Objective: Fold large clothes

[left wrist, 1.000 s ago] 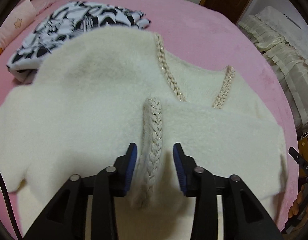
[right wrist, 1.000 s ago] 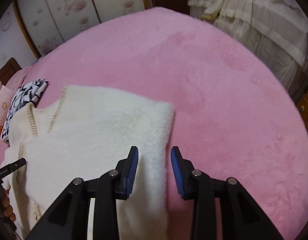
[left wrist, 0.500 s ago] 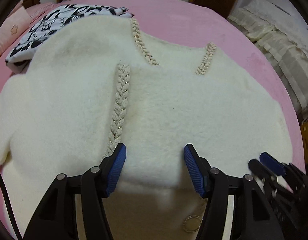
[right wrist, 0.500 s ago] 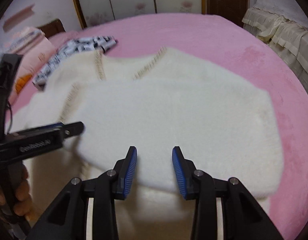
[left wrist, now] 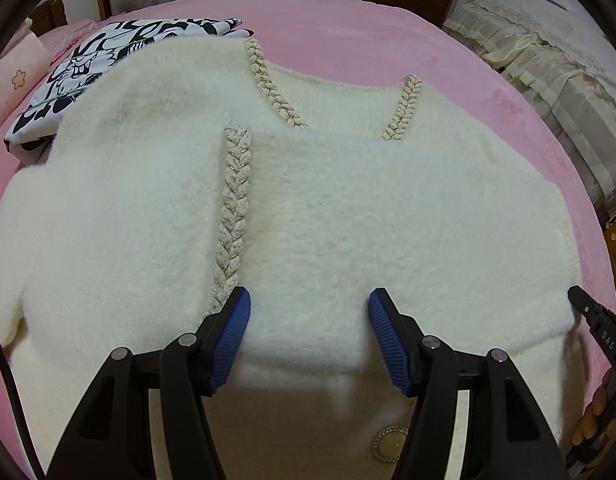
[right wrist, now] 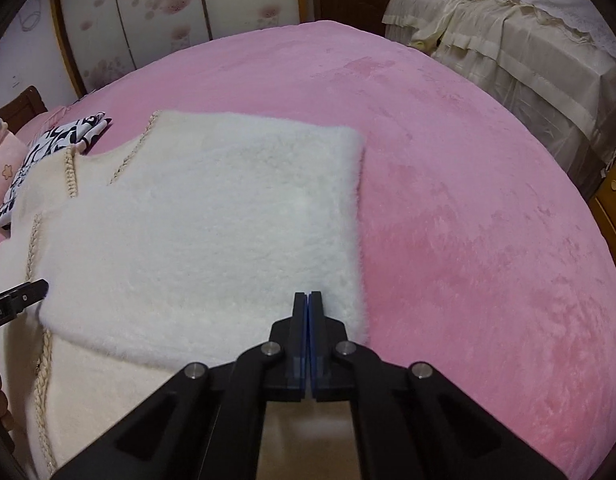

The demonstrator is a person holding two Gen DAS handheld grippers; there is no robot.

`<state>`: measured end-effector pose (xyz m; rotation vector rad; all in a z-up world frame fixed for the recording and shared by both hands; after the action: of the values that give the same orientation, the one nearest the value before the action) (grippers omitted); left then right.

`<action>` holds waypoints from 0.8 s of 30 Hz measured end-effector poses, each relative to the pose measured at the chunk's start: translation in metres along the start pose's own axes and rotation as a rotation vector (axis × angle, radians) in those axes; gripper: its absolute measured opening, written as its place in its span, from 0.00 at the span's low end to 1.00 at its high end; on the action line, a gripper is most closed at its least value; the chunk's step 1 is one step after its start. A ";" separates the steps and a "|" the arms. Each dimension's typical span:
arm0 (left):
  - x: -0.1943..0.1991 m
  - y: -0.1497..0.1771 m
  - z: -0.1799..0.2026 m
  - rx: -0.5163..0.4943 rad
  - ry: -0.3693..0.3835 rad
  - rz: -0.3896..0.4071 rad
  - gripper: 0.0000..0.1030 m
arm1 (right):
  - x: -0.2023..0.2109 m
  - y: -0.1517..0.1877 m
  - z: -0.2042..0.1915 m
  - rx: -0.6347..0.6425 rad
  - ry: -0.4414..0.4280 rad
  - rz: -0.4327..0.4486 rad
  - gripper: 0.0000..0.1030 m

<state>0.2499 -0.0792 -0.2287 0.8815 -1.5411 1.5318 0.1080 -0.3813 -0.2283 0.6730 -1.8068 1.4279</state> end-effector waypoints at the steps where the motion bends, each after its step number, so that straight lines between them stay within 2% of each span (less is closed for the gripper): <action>1: 0.000 0.000 0.000 0.008 0.005 -0.003 0.61 | 0.000 0.001 -0.002 -0.002 0.000 -0.001 0.03; 3: 0.000 0.000 0.000 0.015 0.010 -0.004 0.64 | -0.002 -0.001 -0.009 -0.013 0.003 -0.006 0.03; 9: 0.006 -0.003 0.003 0.029 -0.007 -0.024 0.65 | 0.009 -0.001 -0.010 -0.079 -0.027 -0.024 0.03; 13: 0.022 0.000 0.006 0.032 0.004 -0.038 0.66 | 0.025 0.001 -0.014 -0.090 -0.033 -0.027 0.04; 17: 0.044 0.005 0.006 0.012 -0.019 -0.028 0.66 | 0.041 0.003 -0.021 -0.088 -0.036 -0.024 0.05; 24: 0.082 0.016 -0.006 0.049 0.032 -0.044 0.66 | 0.072 0.015 -0.039 -0.078 -0.072 -0.021 0.05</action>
<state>0.1985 -0.0688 -0.1635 0.9082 -1.4580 1.5504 0.0620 -0.3370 -0.1746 0.7100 -1.8951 1.3278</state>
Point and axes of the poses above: each gripper's, at about its wrist camera, not at the fingertips, and x roughly against the way its jaws point, z to its right, y to its underside, the point moved 1 cm from there along -x, roughly the way its jaws point, and after that the axes turned 9 degrees about -y, right-handed, at the moved point
